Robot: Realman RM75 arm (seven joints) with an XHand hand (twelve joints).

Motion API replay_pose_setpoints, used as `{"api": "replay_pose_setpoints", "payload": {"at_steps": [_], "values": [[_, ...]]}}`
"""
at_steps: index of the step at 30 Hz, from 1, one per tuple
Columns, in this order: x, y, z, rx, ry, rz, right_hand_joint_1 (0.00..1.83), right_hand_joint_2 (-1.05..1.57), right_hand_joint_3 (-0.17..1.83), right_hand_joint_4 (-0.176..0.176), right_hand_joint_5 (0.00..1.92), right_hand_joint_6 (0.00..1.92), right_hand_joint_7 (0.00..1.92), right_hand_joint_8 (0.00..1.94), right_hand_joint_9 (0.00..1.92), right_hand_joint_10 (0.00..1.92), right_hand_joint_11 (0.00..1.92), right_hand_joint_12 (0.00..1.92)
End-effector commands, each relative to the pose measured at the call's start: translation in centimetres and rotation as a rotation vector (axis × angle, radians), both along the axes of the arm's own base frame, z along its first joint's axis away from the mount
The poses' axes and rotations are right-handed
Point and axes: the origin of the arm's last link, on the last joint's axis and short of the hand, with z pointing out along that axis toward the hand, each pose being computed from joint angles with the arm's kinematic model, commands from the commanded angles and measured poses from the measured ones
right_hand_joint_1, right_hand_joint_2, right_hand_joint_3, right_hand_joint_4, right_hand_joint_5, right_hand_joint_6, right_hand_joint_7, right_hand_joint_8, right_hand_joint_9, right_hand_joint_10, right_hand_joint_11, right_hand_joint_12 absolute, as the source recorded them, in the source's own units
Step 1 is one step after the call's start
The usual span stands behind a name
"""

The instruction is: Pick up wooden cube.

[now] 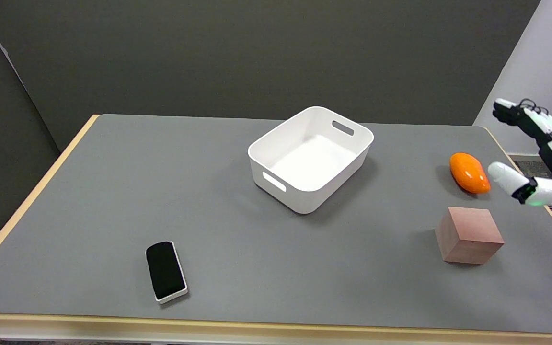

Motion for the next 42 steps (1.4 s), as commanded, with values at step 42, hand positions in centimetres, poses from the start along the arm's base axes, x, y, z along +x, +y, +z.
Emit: {"api": "replay_pose_setpoints", "payload": {"at_steps": [42], "values": [[-6.5, 4.2, -4.2, 0.068, 0.36, -0.223, 0.41, 0.49, 0.9, 0.001, 0.05, 0.22, 0.14, 0.36, 0.11, 0.69, 0.0, 1.05]]}}
